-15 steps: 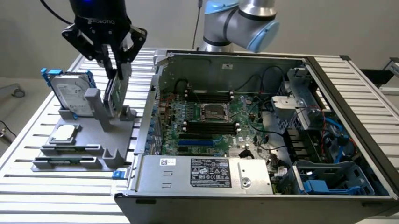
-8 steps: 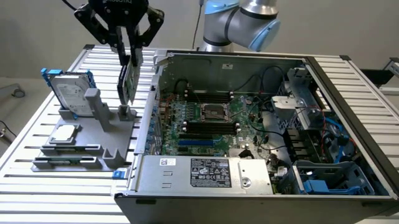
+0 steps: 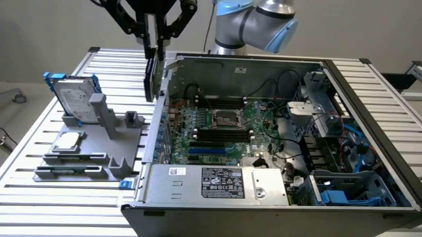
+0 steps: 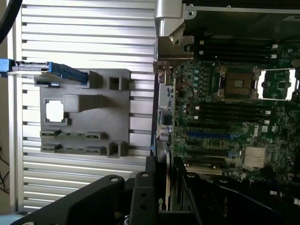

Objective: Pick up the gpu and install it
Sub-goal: 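Pick up the gpu and move the gpu toward the slot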

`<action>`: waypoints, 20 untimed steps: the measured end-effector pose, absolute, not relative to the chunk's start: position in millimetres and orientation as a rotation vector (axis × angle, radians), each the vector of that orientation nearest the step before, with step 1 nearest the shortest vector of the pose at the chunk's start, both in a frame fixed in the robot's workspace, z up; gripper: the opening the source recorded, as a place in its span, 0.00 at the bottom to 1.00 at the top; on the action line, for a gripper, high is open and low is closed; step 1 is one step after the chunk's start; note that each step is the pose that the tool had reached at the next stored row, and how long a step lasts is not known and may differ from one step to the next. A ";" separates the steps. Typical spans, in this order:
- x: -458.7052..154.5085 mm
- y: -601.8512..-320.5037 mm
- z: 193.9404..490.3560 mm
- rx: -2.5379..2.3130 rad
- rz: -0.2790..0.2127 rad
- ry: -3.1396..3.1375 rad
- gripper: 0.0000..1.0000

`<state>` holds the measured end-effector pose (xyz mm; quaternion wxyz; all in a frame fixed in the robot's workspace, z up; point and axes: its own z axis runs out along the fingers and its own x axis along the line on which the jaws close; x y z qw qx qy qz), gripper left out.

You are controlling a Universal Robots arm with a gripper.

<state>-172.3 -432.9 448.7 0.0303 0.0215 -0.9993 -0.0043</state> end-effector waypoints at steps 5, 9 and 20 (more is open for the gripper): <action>-149.7 -432.9 448.8 0.066 -0.013 -3.077 0.26; -131.4 -432.9 448.8 0.066 -0.013 -3.077 0.26; -81.4 -432.5 440.8 0.066 -0.013 -3.077 0.26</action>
